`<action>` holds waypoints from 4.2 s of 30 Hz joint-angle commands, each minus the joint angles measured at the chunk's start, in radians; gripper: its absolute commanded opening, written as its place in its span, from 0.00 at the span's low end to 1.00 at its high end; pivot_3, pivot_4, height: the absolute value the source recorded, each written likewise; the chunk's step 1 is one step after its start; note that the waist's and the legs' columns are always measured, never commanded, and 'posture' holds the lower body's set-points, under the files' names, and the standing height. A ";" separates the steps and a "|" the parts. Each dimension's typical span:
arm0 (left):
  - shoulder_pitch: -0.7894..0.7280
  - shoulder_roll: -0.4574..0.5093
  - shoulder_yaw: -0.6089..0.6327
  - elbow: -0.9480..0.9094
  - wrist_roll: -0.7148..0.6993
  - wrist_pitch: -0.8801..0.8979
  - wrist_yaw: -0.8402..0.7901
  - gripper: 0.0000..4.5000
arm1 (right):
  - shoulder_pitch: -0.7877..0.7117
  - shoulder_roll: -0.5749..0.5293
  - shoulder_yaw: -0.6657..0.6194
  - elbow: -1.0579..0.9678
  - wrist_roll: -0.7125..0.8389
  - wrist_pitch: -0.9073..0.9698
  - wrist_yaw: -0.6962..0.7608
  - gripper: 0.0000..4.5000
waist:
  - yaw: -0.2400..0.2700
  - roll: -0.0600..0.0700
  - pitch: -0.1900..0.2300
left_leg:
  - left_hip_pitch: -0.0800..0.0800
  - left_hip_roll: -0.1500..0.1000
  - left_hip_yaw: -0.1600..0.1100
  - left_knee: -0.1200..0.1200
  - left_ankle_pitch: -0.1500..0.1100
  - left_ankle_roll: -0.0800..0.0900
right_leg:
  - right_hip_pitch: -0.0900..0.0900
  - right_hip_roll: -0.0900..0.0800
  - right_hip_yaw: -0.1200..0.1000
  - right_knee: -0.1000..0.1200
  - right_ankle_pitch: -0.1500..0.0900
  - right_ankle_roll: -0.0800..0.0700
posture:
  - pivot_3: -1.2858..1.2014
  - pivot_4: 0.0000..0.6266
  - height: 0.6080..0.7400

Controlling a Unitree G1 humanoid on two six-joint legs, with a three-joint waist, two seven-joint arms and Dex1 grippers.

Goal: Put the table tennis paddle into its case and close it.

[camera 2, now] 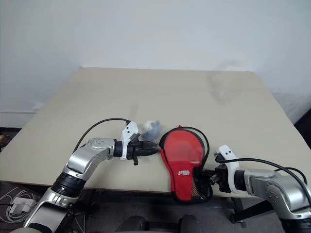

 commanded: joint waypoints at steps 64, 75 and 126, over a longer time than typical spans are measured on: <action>-0.247 0.029 0.131 0.245 0.123 -0.149 0.086 0.31 | -0.250 0.417 0.276 0.367 -0.392 -0.587 -0.105 0.90 | -0.014 0.000 0.000 | 0.000 0.000 0.000 0.001 0.001 -0.001 | -0.002 0.000 0.001 0.001 0.001 0.001 | 0.52 0.00 0.82; -0.222 0.022 0.102 0.245 0.080 -0.095 -0.098 0.45 | -0.205 0.419 0.330 0.392 -0.488 -0.629 -0.120 0.90 | -0.014 -0.005 -0.003 | 0.001 0.000 0.000 0.001 0.001 -0.001 | -0.001 0.000 0.000 0.001 0.001 0.001 | 0.52 0.00 0.82; -0.772 -0.264 0.175 1.234 0.286 -0.398 -0.055 0.03 | -0.108 0.398 0.363 0.355 -0.576 -0.491 -0.169 0.90 | -0.008 -0.016 -0.012 | 0.013 -0.001 -0.001 -0.002 -0.003 0.005 | 0.014 0.000 -0.002 -0.003 0.000 0.002 | 0.52 0.00 0.82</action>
